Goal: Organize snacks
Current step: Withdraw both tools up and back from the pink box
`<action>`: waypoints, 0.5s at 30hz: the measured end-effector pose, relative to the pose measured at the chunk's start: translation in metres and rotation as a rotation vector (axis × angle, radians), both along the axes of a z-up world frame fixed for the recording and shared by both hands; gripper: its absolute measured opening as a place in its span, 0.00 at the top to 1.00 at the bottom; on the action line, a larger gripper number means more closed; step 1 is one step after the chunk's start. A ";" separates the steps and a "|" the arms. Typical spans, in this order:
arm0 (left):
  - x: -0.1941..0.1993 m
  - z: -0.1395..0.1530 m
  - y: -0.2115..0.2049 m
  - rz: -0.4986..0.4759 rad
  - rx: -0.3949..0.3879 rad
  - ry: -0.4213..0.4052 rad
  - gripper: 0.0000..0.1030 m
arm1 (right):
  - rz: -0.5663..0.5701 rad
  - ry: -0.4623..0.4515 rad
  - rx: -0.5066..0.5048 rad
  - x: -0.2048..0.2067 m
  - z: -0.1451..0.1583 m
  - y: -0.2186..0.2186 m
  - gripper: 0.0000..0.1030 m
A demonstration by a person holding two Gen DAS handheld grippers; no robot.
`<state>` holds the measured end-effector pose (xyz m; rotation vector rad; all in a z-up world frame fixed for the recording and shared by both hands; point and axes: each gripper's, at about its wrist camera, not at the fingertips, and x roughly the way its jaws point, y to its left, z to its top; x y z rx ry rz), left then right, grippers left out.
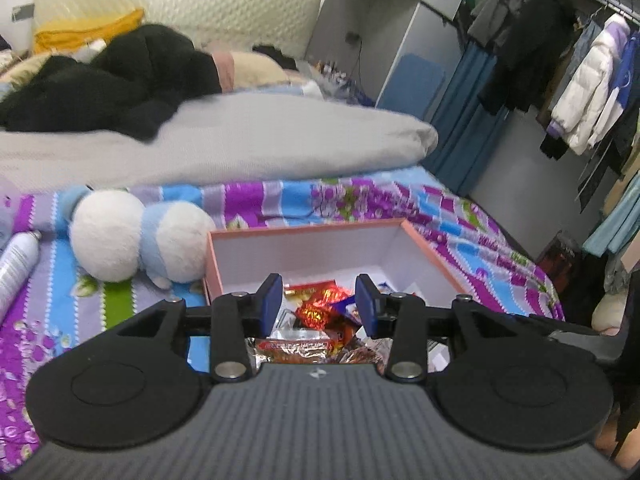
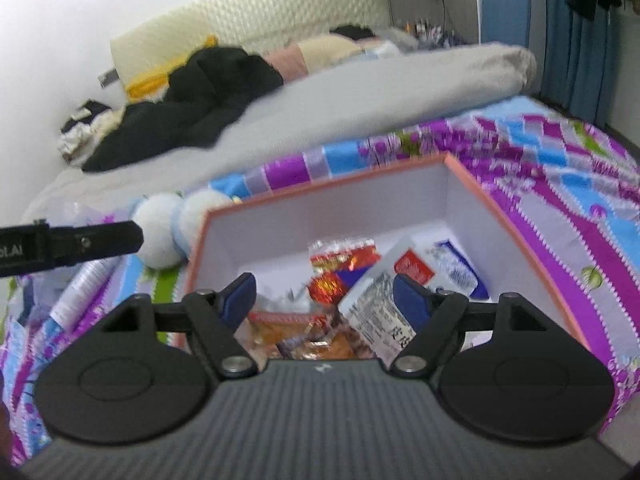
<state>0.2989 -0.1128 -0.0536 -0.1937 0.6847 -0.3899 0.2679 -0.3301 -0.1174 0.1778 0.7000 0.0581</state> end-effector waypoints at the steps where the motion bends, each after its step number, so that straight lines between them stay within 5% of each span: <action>1: -0.007 0.007 0.004 0.004 -0.001 -0.013 0.56 | -0.001 -0.016 0.000 -0.005 0.007 0.002 0.25; 15: -0.109 0.074 0.047 0.034 -0.009 -0.135 0.56 | 0.017 -0.172 -0.008 -0.086 0.075 0.029 0.25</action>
